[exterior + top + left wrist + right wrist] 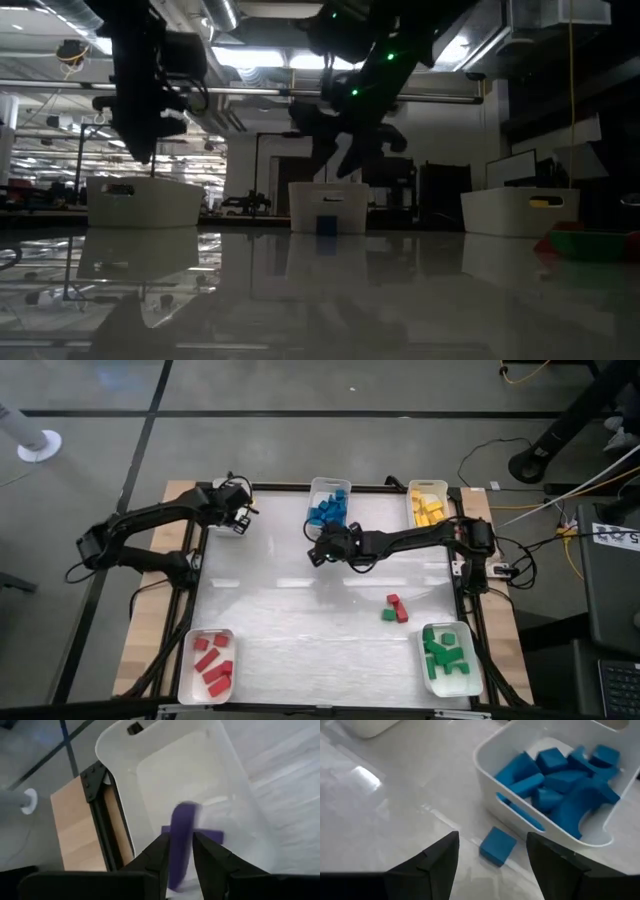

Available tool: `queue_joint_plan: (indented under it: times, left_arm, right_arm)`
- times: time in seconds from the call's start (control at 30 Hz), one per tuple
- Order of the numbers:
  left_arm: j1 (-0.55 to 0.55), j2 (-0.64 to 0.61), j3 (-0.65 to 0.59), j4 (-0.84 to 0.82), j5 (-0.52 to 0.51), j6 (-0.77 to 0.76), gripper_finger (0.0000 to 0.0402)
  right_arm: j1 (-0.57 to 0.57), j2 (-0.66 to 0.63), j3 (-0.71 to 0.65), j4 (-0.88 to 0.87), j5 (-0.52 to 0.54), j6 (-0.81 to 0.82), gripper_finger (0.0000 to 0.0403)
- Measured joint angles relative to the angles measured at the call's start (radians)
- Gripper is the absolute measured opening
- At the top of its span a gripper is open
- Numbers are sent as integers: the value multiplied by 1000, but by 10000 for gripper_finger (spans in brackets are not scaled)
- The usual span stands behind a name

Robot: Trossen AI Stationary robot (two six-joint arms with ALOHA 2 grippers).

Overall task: Sort blocks
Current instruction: Put the violet block into the top left white bin, then put the blue block into the top center white bin

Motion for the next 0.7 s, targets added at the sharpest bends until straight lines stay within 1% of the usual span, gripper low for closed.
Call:
queue_joint_plan:
  times: [0.07, 0.13, 0.3, 0.43, 0.6, 0.7]
  left_arm:
    - [13, 17, -12, 13, 2, 20, 76]
    - [23, 33, -23, 16, 11, 33, 86]
    - [32, 65, -41, 61, 25, 68, 128]
    - [30, 72, -43, 75, 31, 70, 154]
    - [30, 73, -43, 85, 32, 69, 163]
    - [30, 73, -42, 95, 33, 68, 164]
  right_arm:
    - [-2, 22, 2, 22, -1, 24, 232]
    - [-8, 38, 0, 1, -7, 49, 232]
    - [-5, 90, 0, 10, -16, 121, 232]
    - [-5, 124, 0, 11, 17, 169, 232]
    - [-5, 146, 0, 13, 37, 201, 232]
    - [-5, 153, 0, 27, 80, 225, 232]
